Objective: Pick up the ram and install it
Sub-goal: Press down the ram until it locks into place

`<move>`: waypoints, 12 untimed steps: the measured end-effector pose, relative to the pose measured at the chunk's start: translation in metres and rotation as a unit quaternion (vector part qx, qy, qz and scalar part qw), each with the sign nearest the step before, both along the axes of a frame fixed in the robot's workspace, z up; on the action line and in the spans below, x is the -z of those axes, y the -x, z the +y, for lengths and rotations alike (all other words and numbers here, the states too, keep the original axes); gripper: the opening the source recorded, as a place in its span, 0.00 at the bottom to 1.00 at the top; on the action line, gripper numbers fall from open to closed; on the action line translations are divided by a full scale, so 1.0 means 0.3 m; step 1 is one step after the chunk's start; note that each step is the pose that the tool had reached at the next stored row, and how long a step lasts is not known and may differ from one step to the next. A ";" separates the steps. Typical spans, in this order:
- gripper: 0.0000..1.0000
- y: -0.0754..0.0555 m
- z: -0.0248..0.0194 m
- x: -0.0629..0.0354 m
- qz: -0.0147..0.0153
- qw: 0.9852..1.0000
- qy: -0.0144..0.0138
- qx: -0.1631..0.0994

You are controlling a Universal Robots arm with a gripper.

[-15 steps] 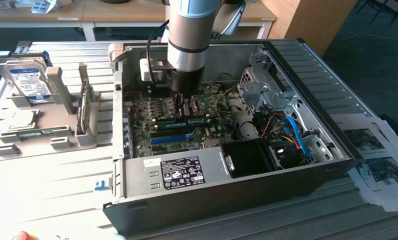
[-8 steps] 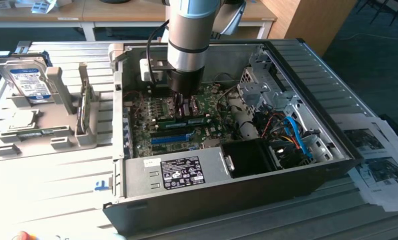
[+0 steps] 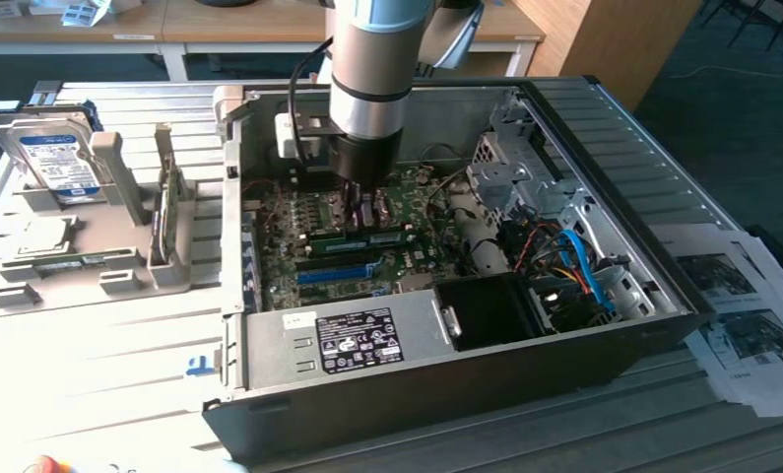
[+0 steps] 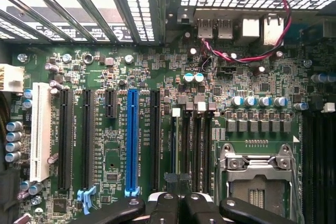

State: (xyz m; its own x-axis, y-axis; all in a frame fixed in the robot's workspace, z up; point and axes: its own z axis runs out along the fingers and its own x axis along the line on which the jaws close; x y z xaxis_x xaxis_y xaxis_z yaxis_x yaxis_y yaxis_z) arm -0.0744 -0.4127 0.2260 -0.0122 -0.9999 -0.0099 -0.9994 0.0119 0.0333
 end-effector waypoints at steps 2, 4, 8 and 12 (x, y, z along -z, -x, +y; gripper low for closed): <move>0.10 0.000 0.000 -0.008 0.000 1.000 0.000 0.000; 0.10 0.000 0.000 -0.017 0.000 1.000 0.000 0.000; 0.10 0.000 0.000 -0.038 0.000 1.000 0.000 0.000; 0.10 0.000 0.000 -0.064 0.000 1.000 0.000 0.000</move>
State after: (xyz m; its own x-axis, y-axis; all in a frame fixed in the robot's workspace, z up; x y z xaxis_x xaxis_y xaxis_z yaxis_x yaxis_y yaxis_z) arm -0.0745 -0.4127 0.2452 -0.0123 -0.9999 -0.0096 -0.9994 0.0120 0.0334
